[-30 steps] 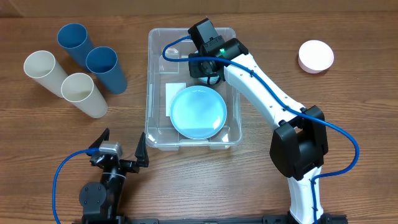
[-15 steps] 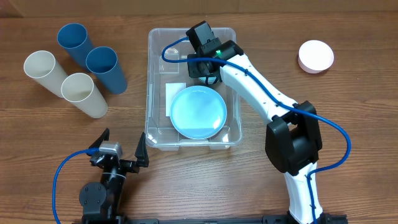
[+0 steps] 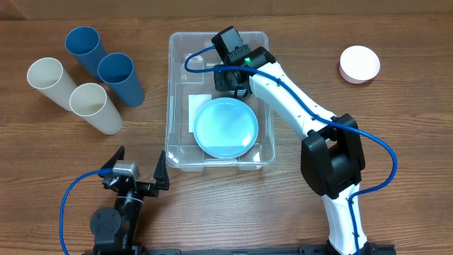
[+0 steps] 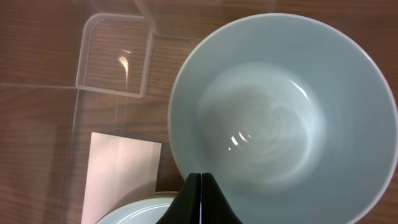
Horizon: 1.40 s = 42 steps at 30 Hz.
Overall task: Pack container
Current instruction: 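Carry the light blue bowl into the container and nest it in the grey bowl, then move the right gripper to the pink bowl and grip its rim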
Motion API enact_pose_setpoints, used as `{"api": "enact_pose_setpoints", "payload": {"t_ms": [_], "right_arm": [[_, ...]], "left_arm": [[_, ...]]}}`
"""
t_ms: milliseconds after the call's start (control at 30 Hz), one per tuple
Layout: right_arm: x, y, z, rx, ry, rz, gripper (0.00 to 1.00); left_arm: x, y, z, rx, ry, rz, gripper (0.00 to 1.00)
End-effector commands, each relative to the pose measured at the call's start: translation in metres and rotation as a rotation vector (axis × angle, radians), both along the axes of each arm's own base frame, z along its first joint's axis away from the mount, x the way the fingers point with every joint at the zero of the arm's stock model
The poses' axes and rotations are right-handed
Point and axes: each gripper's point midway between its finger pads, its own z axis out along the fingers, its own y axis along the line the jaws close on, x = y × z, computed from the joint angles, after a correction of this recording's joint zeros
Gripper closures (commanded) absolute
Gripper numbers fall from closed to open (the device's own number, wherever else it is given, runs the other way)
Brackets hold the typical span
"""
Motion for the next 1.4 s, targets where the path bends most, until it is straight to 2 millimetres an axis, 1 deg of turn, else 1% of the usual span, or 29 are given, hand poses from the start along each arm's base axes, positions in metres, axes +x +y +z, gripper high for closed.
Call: {"api": "enact_pose_setpoints", "payload": {"t_ms": [0,300,333,367,433,467,500,533,567,600,633,667,700,733,800,867,900,967,1000,1033,1100,1133,1200,1233,1300,1367], "right_arm": [[-0.005,0.003,-0.006,0.012,0.019,-0.010,0.96],[-0.005,0.004,-0.007,0.016,0.020,-0.006,0.96],[-0.003,0.006,-0.005,0.020,0.009,0.000,0.96],[0.000,0.007,0.002,0.024,-0.008,0.012,0.96],[0.007,0.005,0.029,0.014,-0.048,0.016,0.96],[0.011,0.002,0.058,-0.004,-0.088,0.023,0.96],[0.012,0.000,0.076,-0.013,-0.111,0.023,0.96],[0.013,-0.005,0.101,-0.021,-0.141,0.014,0.94],[0.013,-0.011,0.129,-0.027,-0.177,-0.002,0.87],[0.013,-0.018,0.150,-0.029,-0.205,-0.021,0.67],[0.014,-0.030,0.170,-0.030,-0.232,-0.045,0.53],[0.016,-0.044,0.187,-0.026,-0.253,-0.088,0.44],[0.019,-0.068,0.203,-0.016,-0.267,-0.161,0.38],[0.021,-0.089,0.211,-0.006,-0.267,-0.220,0.34],[0.026,-0.139,0.216,0.007,-0.244,-0.364,0.28],[0.032,-0.209,0.208,0.007,-0.194,-0.552,0.26],[0.032,-0.235,0.202,0.011,-0.169,-0.622,0.26],[0.033,-0.281,0.186,0.037,-0.110,-0.728,0.25],[0.032,-0.304,0.174,0.054,-0.071,-0.786,0.25],[0.030,-0.323,0.163,0.063,-0.034,-0.821,0.24],[0.022,-0.358,0.132,0.067,0.053,-0.916,0.24],[0.017,-0.370,0.116,0.064,0.094,-0.942,0.24],[0.009,-0.388,0.083,0.047,0.168,-0.974,0.24],[0.006,-0.392,0.068,0.034,0.195,-0.967,0.24],[0.003,-0.394,0.039,0.012,0.233,-0.936,0.24],[0.003,-0.394,0.016,0.009,0.250,-0.933,0.24]], "left_arm": [[0.000,0.002,-0.001,0.015,-0.003,0.006,0.00],[0.000,0.002,-0.001,0.015,-0.003,0.006,0.00],[0.000,0.002,-0.001,0.015,-0.003,0.006,0.00],[0.000,0.002,-0.001,0.015,-0.003,0.006,0.00],[0.000,0.002,-0.001,0.015,-0.003,0.006,0.00],[0.000,0.002,-0.001,0.015,-0.003,0.006,0.00],[0.000,0.002,-0.001,0.015,-0.003,0.006,0.00],[0.000,0.002,-0.001,0.015,-0.003,0.006,0.00],[0.000,0.002,-0.001,0.015,-0.003,0.006,0.00],[0.000,0.002,-0.001,0.015,-0.003,0.006,0.00],[0.000,0.002,-0.001,0.015,-0.003,0.006,0.00],[0.000,0.002,-0.001,0.015,-0.003,0.006,0.00],[0.000,0.002,-0.001,0.015,-0.003,0.006,0.00],[0.000,0.002,-0.001,0.015,-0.003,0.006,0.00],[0.000,0.002,-0.001,0.015,-0.003,0.006,0.00],[0.000,0.002,-0.001,0.015,-0.003,0.006,0.00],[0.000,0.002,-0.001,0.015,-0.003,0.006,0.00],[0.000,0.002,-0.001,0.015,-0.003,0.006,0.00],[0.000,0.002,-0.001,0.015,-0.003,0.006,0.00],[0.000,0.002,-0.001,0.015,-0.003,0.006,0.00],[0.000,0.002,-0.001,0.015,-0.003,0.006,0.00],[0.000,0.002,-0.001,0.015,-0.003,0.006,0.00],[0.000,0.002,-0.001,0.015,-0.003,0.006,0.00],[0.000,0.002,-0.001,0.015,-0.003,0.006,0.00],[0.000,0.002,-0.001,0.015,-0.003,0.006,0.00],[0.000,0.002,-0.001,0.015,-0.003,0.006,0.00]]}}
